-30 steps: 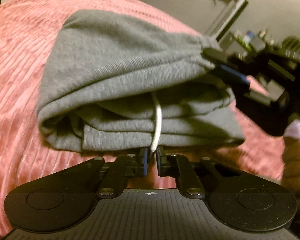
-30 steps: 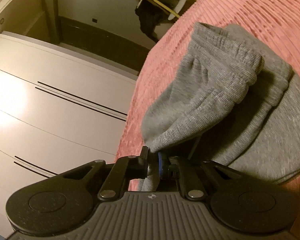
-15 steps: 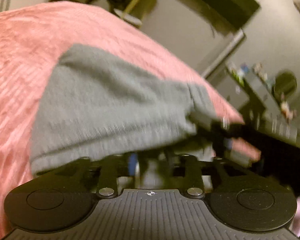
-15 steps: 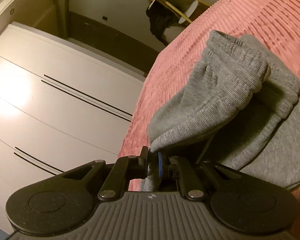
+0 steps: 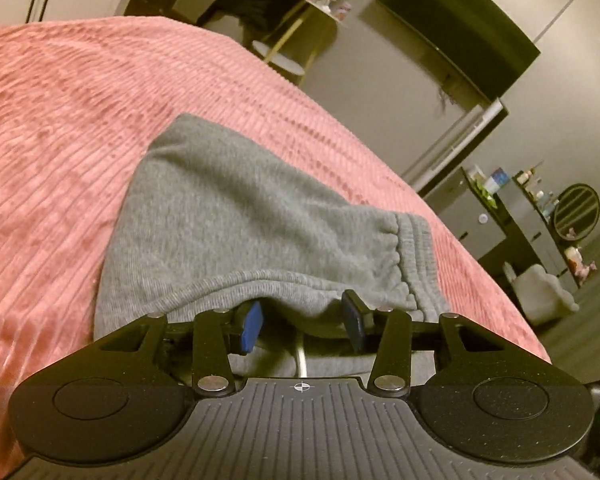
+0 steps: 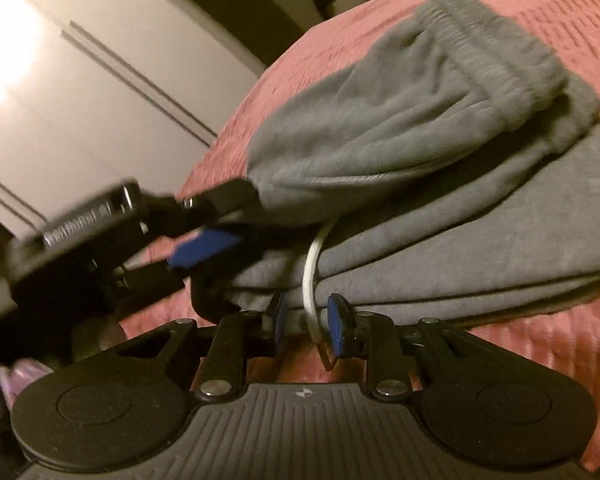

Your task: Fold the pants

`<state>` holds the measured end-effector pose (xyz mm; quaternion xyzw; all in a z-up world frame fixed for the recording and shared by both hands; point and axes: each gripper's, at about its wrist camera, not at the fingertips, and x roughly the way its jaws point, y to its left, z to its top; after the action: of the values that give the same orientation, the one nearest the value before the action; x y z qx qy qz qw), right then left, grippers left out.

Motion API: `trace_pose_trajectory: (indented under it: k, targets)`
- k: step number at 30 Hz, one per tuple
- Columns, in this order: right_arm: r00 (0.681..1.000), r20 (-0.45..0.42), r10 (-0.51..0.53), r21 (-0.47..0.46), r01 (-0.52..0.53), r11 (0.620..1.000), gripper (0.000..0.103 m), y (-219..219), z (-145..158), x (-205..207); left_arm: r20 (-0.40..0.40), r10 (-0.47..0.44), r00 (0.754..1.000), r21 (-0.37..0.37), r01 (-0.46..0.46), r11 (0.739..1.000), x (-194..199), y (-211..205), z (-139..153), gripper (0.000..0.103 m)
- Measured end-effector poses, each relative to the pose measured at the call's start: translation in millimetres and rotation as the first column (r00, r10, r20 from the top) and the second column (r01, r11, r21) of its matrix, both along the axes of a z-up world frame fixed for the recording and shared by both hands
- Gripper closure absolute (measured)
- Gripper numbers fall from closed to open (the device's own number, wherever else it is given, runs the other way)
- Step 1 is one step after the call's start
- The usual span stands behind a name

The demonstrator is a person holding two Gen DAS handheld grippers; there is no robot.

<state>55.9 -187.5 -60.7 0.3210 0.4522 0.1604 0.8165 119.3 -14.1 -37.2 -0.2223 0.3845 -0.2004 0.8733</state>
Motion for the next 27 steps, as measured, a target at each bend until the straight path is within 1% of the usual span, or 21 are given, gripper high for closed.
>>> trace_pose_trajectory:
  k: [1,2,4,6,8,11,12,14,16,17,18,19,20,21,22,23,24,25,26,27]
  targets:
    - [1.000,-0.002,0.010,-0.019,-0.010,1.000,0.087,3.1,-1.6,2.4,-0.001,0.003,1.000,-0.002,-0.003,1.000,0.2,0.7,0.4,0.055]
    - [1.000,0.003,0.018,-0.038,-0.018,0.999,0.099,5.3,-1.7,3.8,0.000,0.004,1.000,-0.005,-0.004,1.000,-0.4,0.9,1.3,0.055]
    - [0.999,0.040,0.026,-0.064,-0.024,0.998,0.099,7.6,3.2,4.4,0.003,0.005,1.000,-0.005,-0.005,1.000,-1.3,1.8,2.8,0.054]
    - [0.998,0.063,0.008,-0.037,-0.005,0.999,0.099,4.4,7.5,5.5,0.008,0.004,1.000,-0.003,-0.004,1.000,-1.9,2.2,4.1,0.053]
    - [0.997,0.069,-0.041,-0.013,0.042,0.999,0.099,-1.1,10.3,11.2,0.011,0.008,1.000,-0.006,-0.008,1.000,-2.1,2.9,5.3,0.052]
    - [0.993,0.032,-0.110,0.024,0.109,0.994,0.099,-3.5,4.3,25.8,0.017,0.015,1.000,-0.014,-0.015,1.000,-2.9,3.5,7.6,0.051]
    - [0.992,0.012,-0.127,0.022,0.126,0.992,0.099,-2.6,0.0,32.0,0.021,0.014,1.000,-0.012,-0.014,1.000,-3.5,3.2,8.6,0.050]
    - [0.986,-0.046,-0.163,0.065,0.166,0.984,0.099,-1.7,-13.1,43.1,0.031,0.008,0.999,-0.001,-0.008,1.000,-5.4,2.6,10.2,0.050]
    - [0.964,-0.105,-0.246,0.134,0.258,0.957,0.099,-9.8,-27.5,47.3,0.038,0.001,0.999,0.017,-0.002,1.000,-7.9,1.9,11.1,0.050]
    - [0.936,-0.133,-0.325,0.188,0.346,0.919,0.098,-18.0,-36.6,44.8,0.041,-0.003,0.999,0.025,0.002,1.000,-9.8,2.1,11.3,0.049]
    - [0.910,-0.151,-0.386,0.224,0.412,0.883,0.098,-25.7,-42.8,40.8,0.042,-0.006,0.999,0.029,0.005,1.000,-11.2,2.5,11.3,0.049]
    - [0.877,-0.176,-0.447,0.253,0.479,0.840,0.098,-33.3,-48.9,35.8,0.040,-0.008,0.999,0.033,0.007,0.999,-13.2,3.6,11.1,0.048]
    - [0.855,-0.200,-0.479,0.269,0.518,0.812,0.097,-40.2,-52.0,31.1,0.036,-0.012,0.999,0.034,0.011,0.999,-15.4,4.8,11.6,0.046]
    - [0.855,-0.207,-0.475,0.261,0.516,0.816,0.095,-45.2,-50.2,28.5,0.034,-0.025,0.999,0.030,0.024,0.999,-19.2,6.6,12.3,0.045]
    - [0.862,-0.199,-0.467,0.228,0.504,0.833,0.094,-48.3,-44.7,26.4,0.033,-0.040,0.999,0.029,0.039,0.999,-22.8,8.0,13.5,0.042]
    - [0.870,-0.169,-0.463,0.177,0.489,0.854,0.083,-52.4,-35.0,21.9,0.037,-0.065,0.997,0.029,0.063,0.998,-27.0,9.7,15.3,0.041]
    - [0.881,-0.134,-0.455,0.142,0.471,0.871,0.068,-57.6,-25.7,16.5,0.052,-0.098,0.994,0.033,0.097,0.995,-33.2,12.1,18.6,0.040]
    - [0.889,-0.104,-0.447,0.106,0.457,0.883,0.063,-64.4,-16.3,9.2,0.067,-0.123,0.990,0.038,0.121,0.992,-38.3,14.6,21.4,0.035]
    - [0.891,-0.086,-0.446,0.089,0.453,0.887,0.057,-70.6,-10.6,2.6,0.079,-0.134,0.988,0.045,0.131,0.990,-42.3,17.5,23.6,0.029]
    - [0.891,-0.077,-0.447,0.079,0.452,0.889,0.054,-78.7,-6.2,-4.5,0.090,-0.126,0.988,0.049,0.122,0.991,-45.3,22.1,25.1,0.027]
